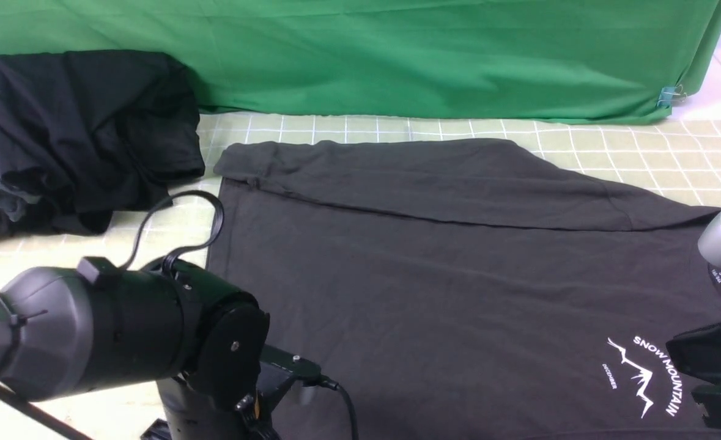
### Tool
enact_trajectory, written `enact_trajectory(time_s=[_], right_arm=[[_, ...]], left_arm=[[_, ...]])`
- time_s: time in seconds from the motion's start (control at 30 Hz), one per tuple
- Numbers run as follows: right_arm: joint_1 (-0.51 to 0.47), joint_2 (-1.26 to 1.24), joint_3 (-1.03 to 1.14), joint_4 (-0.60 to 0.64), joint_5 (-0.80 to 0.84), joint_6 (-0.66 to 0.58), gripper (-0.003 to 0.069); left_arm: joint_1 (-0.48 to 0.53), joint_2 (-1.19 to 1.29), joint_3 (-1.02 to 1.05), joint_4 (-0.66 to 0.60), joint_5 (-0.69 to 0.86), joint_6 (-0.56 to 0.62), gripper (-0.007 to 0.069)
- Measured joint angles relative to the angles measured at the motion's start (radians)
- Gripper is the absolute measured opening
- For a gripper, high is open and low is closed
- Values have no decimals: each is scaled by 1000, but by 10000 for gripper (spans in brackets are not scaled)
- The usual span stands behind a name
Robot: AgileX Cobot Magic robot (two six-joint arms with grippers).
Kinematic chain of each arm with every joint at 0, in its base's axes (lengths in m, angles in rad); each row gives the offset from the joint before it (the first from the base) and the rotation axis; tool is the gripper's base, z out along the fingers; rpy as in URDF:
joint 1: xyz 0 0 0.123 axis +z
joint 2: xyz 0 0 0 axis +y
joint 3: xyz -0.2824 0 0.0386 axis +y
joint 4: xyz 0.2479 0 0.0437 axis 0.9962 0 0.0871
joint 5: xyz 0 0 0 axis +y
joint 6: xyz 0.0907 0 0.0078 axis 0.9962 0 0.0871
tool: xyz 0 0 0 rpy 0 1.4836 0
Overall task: Fold a long-sleeved shirt over a green coffee tablecloth.
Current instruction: 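Fold the left side of the black T-shirt inward over its body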
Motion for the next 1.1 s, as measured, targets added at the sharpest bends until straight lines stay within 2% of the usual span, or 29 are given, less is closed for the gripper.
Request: enact_trajectory(time_s=[0.07,0.13,0.4,0.6,0.8,0.9,1.1], right_arm=[[0,0,0,2,0,0,15],[0,0,0,2,0,0,17],[0,0,0,6,-4,0,26],[0,0,0,15,-4,0,31],[0,0,0,20,-6,0,36],[0,0,0,25,-7,0,39],[0,0,0,34,-23,1,43]], left_arm=[[0,-26,-13,-6,25,0,20],[0,-52,-25,-14,35,2,9],[0,-177,-105,-6,93,5,7],[21,-185,-212,156,144,-35,7],[192,-178,-446,162,159,-8,7],[292,-139,-555,110,169,60,7],[414,12,-656,74,155,112,7]])
